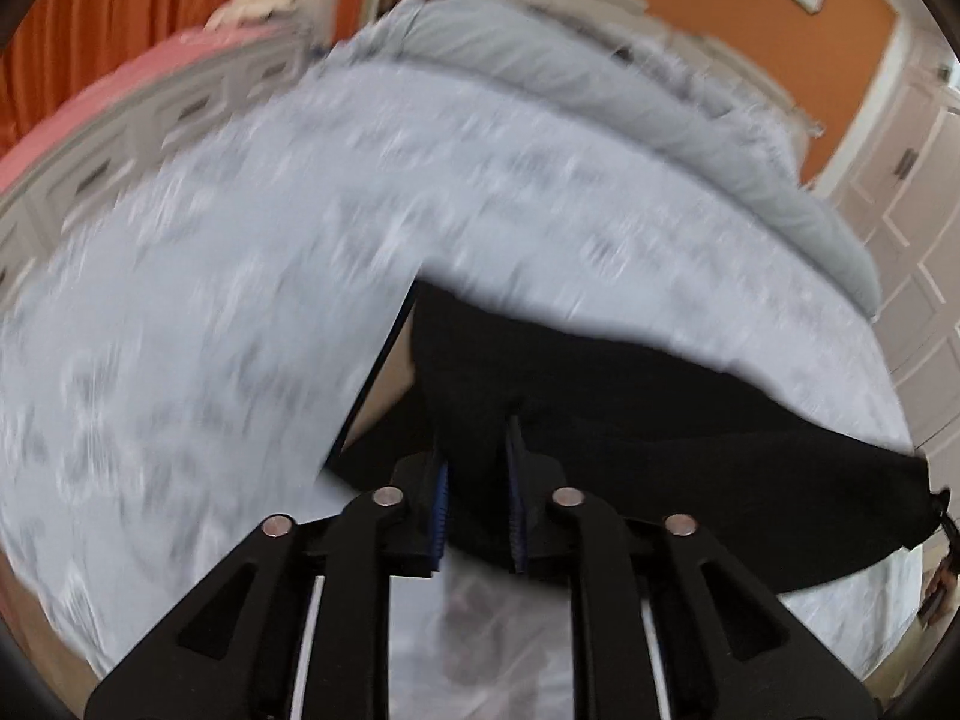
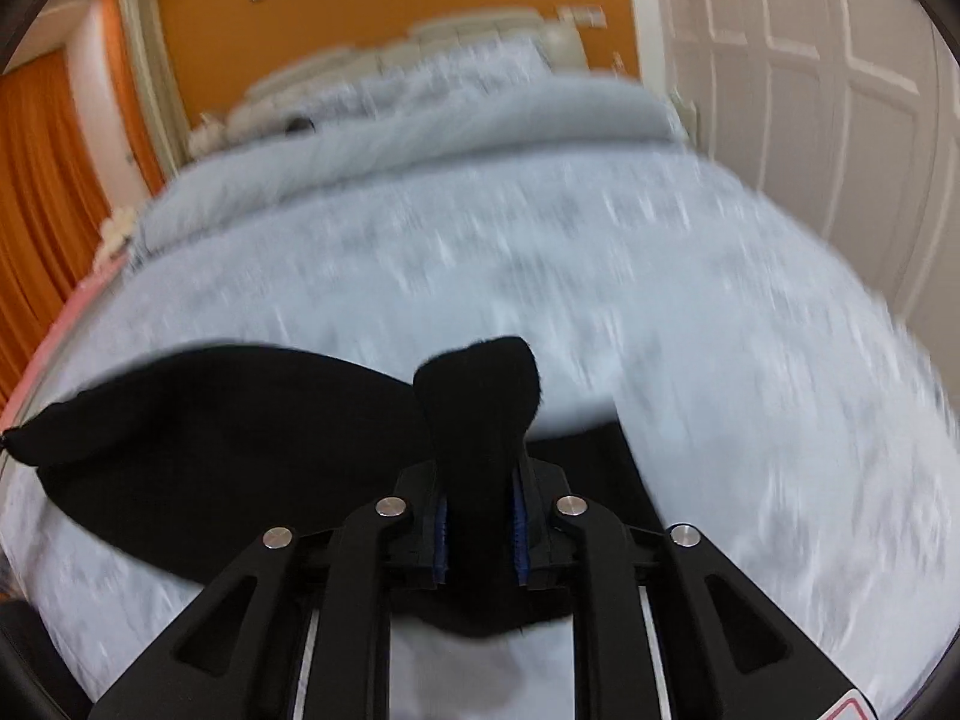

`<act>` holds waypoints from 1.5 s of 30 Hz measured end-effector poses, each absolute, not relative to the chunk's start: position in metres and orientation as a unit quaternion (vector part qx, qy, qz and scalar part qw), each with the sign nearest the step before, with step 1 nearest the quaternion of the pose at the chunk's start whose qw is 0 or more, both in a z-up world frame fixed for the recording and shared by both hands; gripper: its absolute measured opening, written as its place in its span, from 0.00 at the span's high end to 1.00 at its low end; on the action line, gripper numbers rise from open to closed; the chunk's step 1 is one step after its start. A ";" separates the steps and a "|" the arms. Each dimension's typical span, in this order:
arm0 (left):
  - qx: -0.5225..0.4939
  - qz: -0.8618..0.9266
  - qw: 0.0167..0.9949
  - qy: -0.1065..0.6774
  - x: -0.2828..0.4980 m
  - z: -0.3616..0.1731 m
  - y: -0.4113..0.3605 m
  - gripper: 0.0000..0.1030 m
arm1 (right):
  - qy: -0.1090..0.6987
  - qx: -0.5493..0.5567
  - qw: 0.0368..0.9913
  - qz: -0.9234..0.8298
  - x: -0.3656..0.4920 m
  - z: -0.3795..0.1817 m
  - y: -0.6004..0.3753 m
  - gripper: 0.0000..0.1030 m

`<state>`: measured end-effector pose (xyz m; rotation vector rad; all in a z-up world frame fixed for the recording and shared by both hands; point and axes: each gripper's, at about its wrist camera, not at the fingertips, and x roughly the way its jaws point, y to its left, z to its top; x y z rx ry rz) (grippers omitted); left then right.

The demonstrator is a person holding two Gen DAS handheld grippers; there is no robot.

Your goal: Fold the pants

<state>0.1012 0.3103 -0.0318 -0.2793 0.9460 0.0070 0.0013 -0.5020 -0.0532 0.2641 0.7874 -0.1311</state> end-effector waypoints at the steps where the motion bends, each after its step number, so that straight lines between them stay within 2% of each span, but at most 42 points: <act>1: -0.139 0.004 0.871 0.471 0.097 -0.047 0.313 0.78 | 0.400 0.135 0.904 -0.070 -0.002 -0.066 -0.506 0.78; 2: -0.142 0.007 0.864 0.483 0.093 -0.057 0.316 0.73 | 0.414 0.142 0.895 -0.084 -0.011 -0.081 -0.508 0.75; 4: -0.165 0.032 0.857 0.487 0.083 -0.069 0.323 0.70 | 0.416 0.158 0.890 -0.101 -0.026 -0.090 -0.511 0.60; 5: -0.181 0.039 0.858 0.479 0.077 -0.067 0.327 0.67 | 0.406 0.168 0.891 -0.112 -0.036 -0.088 -0.513 0.57; 7: -0.224 0.036 0.863 0.451 0.064 -0.053 0.331 0.42 | 0.380 0.187 0.897 -0.127 -0.054 -0.075 -0.511 0.50; 8: -0.243 0.038 0.867 0.433 0.057 -0.041 0.330 0.21 | 0.371 0.194 0.899 -0.132 -0.059 -0.068 -0.509 0.49; 9: -0.254 0.041 0.867 0.426 0.054 -0.036 0.328 0.11 | 0.361 0.204 0.900 -0.133 -0.063 -0.061 -0.507 0.49; 10: -0.263 0.045 0.863 0.428 0.054 -0.035 0.325 0.11 | 0.352 0.215 0.901 -0.134 -0.067 -0.054 -0.500 0.48; 11: -0.269 0.049 0.856 0.438 0.055 -0.036 0.320 0.11 | 0.342 0.231 0.902 -0.128 -0.070 -0.046 -0.493 0.48; 13: -0.295 0.046 0.831 0.469 0.065 -0.048 0.307 0.11 | 0.327 0.263 0.902 -0.105 -0.070 -0.036 -0.483 0.38; 15: -0.323 0.050 0.807 0.493 0.073 -0.065 0.300 0.14 | 0.324 0.288 0.896 -0.098 -0.065 -0.034 -0.468 0.33; 16: -0.331 0.048 0.797 0.503 0.079 -0.073 0.295 0.20 | 0.327 0.305 0.890 -0.089 -0.059 -0.036 -0.461 0.33; 18: -0.340 0.053 0.781 0.521 0.089 -0.089 0.287 0.56 | 0.325 0.328 0.883 -0.087 -0.058 -0.041 -0.457 0.33; 20: -0.340 0.074 0.781 0.519 0.090 -0.098 0.284 0.70 | 0.318 0.358 0.873 -0.095 -0.057 -0.051 -0.459 0.33; 21: -0.331 0.076 0.784 0.519 0.092 -0.102 0.284 0.74 | 0.319 0.374 0.865 -0.100 -0.057 -0.056 -0.462 0.33; 23: -0.338 0.071 0.778 0.525 0.093 -0.107 0.286 0.74 | 0.330 0.401 0.849 -0.095 -0.054 -0.065 -0.466 0.37; 24: -0.340 0.066 0.779 0.523 0.095 -0.107 0.287 0.74 | 0.330 0.406 0.846 -0.101 -0.054 -0.065 -0.466 0.44; 29: -0.306 0.066 0.789 0.529 0.101 -0.104 0.279 0.74 | 0.195 0.364 0.893 -0.181 -0.094 -0.005 -0.459 0.43; 31: -0.297 0.066 0.791 0.531 0.103 -0.104 0.279 0.74 | 0.228 0.354 0.896 -0.141 -0.084 0.000 -0.453 0.27; 33: -0.300 0.066 0.788 0.534 0.107 -0.105 0.279 0.74 | 0.324 0.371 0.867 -0.083 -0.051 -0.028 -0.443 0.27; 36: -0.309 0.067 0.782 0.536 0.114 -0.107 0.280 0.73 | 0.408 0.383 0.824 -0.084 -0.012 -0.075 -0.436 0.27; 38: -0.311 0.067 0.781 0.537 0.117 -0.107 0.281 0.73 | 0.437 0.409 0.796 -0.090 0.013 -0.104 -0.440 0.33; 39: -0.309 0.066 0.781 0.538 0.119 -0.108 0.281 0.73 | 0.441 0.419 0.788 -0.095 0.023 -0.113 -0.444 0.51; 40: -0.309 0.065 0.781 0.539 0.119 -0.108 0.282 0.73 | 0.436 0.426 0.787 -0.095 0.031 -0.119 -0.448 0.97; 42: -0.306 0.062 0.782 0.539 0.118 -0.109 0.284 0.74 | 0.388 0.441 0.804 -0.091 0.042 -0.112 -0.457 0.96; 45: -0.316 0.052 0.779 0.540 0.120 -0.111 0.290 0.74 | 0.229 0.376 0.898 -0.030 0.031 -0.026 -0.435 0.96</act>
